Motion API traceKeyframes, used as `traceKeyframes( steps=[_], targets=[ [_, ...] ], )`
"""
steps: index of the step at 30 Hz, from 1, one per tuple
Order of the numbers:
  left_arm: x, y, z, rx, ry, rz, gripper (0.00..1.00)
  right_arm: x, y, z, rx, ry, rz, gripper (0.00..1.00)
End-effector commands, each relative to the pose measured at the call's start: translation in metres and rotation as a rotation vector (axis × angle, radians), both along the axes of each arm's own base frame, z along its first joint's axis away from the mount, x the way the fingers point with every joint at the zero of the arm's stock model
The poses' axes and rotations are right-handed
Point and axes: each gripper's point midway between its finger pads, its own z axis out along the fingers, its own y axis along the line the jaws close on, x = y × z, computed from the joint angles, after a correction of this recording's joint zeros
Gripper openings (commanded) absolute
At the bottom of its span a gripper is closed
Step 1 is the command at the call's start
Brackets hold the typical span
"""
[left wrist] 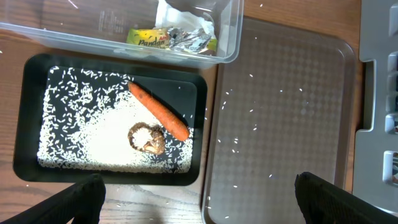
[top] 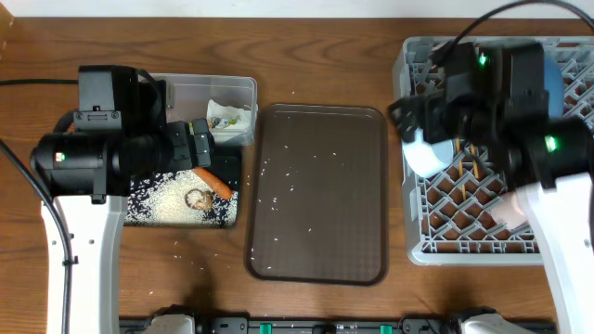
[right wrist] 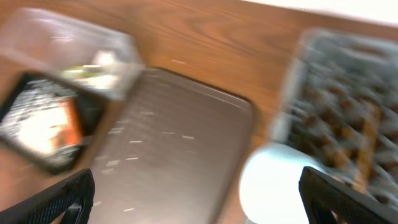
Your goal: Sort waste into correct bins and load items into the dishwasher rack
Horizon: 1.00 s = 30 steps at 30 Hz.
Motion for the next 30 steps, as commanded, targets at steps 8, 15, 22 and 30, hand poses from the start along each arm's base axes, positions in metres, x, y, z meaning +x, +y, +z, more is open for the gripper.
traceKeyframes(
  steps=[8, 15, 22, 30],
  targets=[
    [0.001, 0.003, 0.002, 0.007, -0.004, 0.014, 0.98, -0.066, 0.024, 0.015, -0.004, 0.023, 0.138, 0.99],
    [0.001, 0.003, 0.002, 0.007, -0.004, 0.014, 0.98, -0.075, -0.011, 0.050, -0.041, -0.147, 0.016, 0.99],
    [0.001, 0.003, 0.002, 0.007, -0.003, 0.014, 0.98, -0.076, -0.021, 0.086, -0.084, -0.529, 0.049, 0.99],
    [0.001, 0.003, 0.002, 0.007, -0.004, 0.014, 0.98, -0.094, -0.027, 0.035, -0.012, -0.708, 0.022, 0.99]
  ],
)
